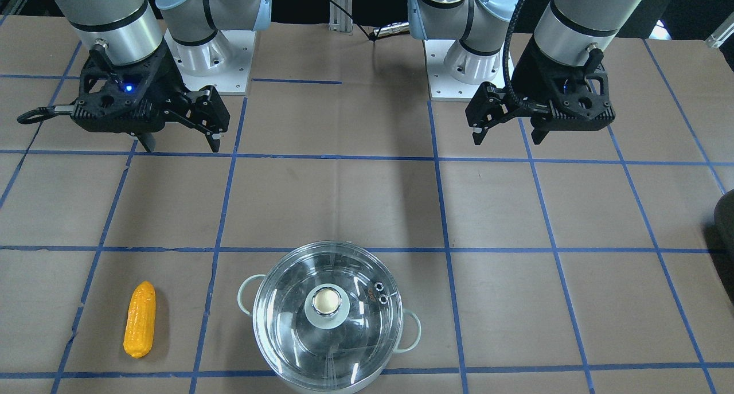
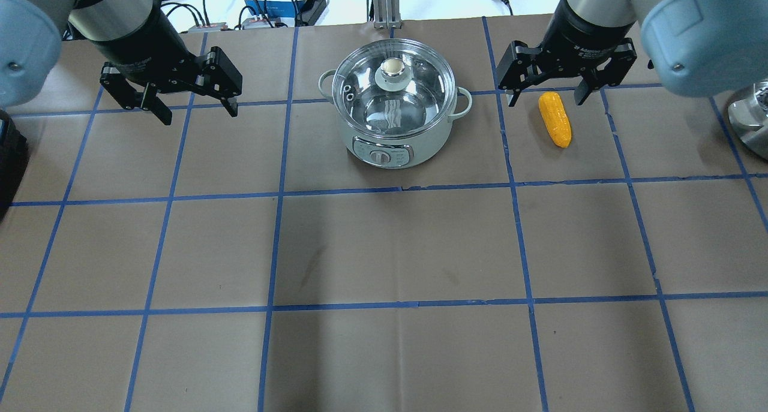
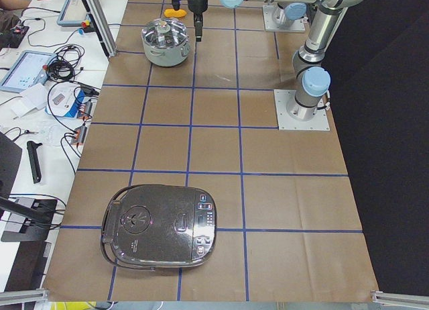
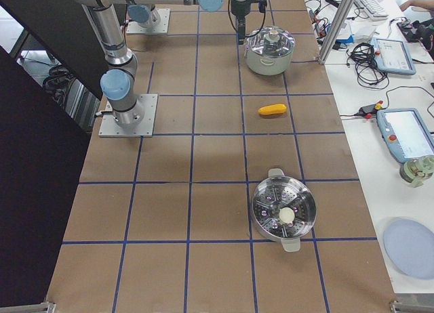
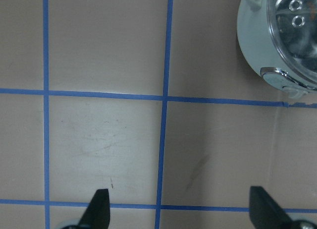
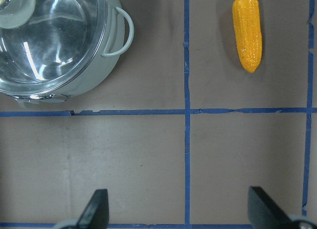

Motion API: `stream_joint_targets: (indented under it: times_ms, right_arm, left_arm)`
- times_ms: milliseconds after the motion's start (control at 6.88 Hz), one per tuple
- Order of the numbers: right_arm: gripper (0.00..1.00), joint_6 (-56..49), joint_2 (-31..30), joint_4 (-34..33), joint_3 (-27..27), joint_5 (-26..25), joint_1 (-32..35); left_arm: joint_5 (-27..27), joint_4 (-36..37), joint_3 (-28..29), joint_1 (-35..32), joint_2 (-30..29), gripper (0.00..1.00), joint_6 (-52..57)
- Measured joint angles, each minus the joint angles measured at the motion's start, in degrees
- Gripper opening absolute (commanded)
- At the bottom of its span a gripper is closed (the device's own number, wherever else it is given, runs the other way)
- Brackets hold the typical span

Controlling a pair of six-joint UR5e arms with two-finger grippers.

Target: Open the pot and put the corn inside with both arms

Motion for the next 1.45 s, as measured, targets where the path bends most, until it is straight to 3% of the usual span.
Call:
stream_joint_targets:
  times_ms: [727, 873, 1309, 1455]
  right_arm:
    - [1.0, 0.1, 0.0, 0.0, 0.0, 0.0, 0.0]
    - [1.0, 0.1, 0.0, 0.0, 0.0, 0.0, 0.0]
    - [1.0, 0.0, 0.0, 0.0, 0.0, 0.0, -0.1]
    - [1.0, -0.1, 0.0, 0.0, 0.0, -0.1, -0.2]
  left_arm:
    - [0.0, 1.8, 3.2, -2.7, -2.6, 1.0, -1.3]
    - [0.0, 2.3, 6.8, -5.0, -5.4, 1.0, -1.9]
    - [0.0, 4.0, 23.2, -13.7, -21.2, 1.0, -10.2]
    - [0.0, 6.8, 25.8, -15.9, -26.0, 1.0, -13.1]
